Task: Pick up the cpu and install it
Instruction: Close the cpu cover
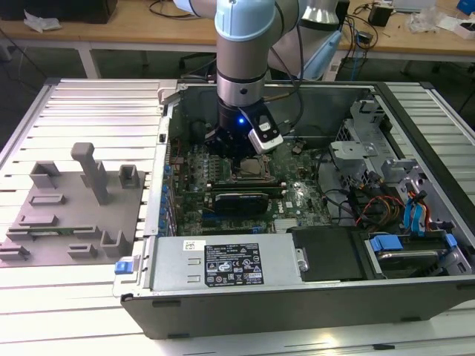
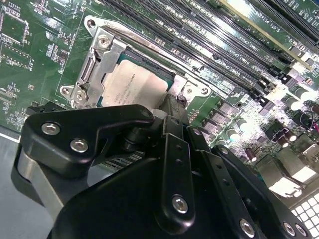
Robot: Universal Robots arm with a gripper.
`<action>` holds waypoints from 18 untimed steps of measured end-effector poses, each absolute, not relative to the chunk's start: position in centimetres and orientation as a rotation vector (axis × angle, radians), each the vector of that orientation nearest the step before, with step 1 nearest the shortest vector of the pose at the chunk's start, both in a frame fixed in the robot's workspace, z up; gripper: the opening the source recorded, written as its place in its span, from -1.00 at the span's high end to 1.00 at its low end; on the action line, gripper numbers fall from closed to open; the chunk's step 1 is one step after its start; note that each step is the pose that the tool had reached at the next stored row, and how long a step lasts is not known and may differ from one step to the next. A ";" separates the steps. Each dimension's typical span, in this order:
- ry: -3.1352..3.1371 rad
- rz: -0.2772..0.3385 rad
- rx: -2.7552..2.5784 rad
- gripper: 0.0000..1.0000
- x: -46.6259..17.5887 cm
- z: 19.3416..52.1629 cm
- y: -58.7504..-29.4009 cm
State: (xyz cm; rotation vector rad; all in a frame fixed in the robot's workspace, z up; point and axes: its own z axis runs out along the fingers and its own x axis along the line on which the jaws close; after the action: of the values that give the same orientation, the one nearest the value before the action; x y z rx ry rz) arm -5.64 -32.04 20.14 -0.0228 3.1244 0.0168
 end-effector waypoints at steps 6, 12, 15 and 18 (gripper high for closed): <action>3.124 0.018 -0.023 0.79 -5.6 20.3 -32.0; 3.123 0.017 -0.023 0.79 -5.6 20.8 -32.0; 3.117 0.017 -0.022 0.79 -5.7 21.0 -32.0; 3.066 0.016 -0.024 0.79 -5.8 21.0 -32.0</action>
State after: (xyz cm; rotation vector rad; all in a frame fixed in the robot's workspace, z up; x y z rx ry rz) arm -5.85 -32.05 20.96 -0.0239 3.0664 0.0163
